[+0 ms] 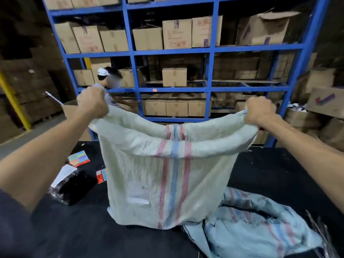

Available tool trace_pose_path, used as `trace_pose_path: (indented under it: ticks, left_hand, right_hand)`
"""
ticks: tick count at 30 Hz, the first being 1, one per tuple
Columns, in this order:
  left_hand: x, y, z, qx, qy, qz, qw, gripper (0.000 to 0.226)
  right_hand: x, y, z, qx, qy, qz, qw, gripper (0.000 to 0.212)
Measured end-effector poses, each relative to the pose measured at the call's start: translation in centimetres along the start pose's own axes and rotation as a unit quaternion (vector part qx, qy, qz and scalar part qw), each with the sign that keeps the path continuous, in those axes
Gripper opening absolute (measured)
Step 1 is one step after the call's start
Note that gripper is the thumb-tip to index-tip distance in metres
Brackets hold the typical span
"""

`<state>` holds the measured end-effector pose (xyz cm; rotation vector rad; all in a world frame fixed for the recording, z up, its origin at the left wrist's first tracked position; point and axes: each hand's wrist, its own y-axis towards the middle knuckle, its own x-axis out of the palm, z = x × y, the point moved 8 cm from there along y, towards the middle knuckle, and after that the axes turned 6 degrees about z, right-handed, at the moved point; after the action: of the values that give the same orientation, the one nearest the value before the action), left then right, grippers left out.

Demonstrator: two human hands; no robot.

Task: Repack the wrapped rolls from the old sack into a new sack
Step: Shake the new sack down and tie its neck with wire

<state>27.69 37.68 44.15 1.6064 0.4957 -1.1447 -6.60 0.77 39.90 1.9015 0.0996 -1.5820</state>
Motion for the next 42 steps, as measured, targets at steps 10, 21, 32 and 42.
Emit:
trace_pose_path:
  ticks: [10,21,32,42]
  left_hand:
    - [3.7,-2.5,0.7,-0.222,-0.397,-0.376,0.807,0.034]
    - [-7.6,2.4,5.9,0.040,-0.040,0.035,0.998,0.007]
    - [-3.0,0.2,5.3,-0.148,-0.388,-0.356,0.837,0.031]
    - [-8.3,4.9,7.1,-0.036,-0.238,-0.213,0.947,0.022]
  right_hand:
    - [2.9,-1.5,-1.1,0.166,0.530,-0.392,0.734,0.085]
    - [-8.0,3.3,-3.3,-0.016,0.040,0.067,0.997,0.031]
    - [-4.6,0.6,-3.9,0.139,0.494,-0.362,0.778,0.030]
    - [-9.4,3.4,-5.2,0.037,0.359,-0.263,0.895,0.030]
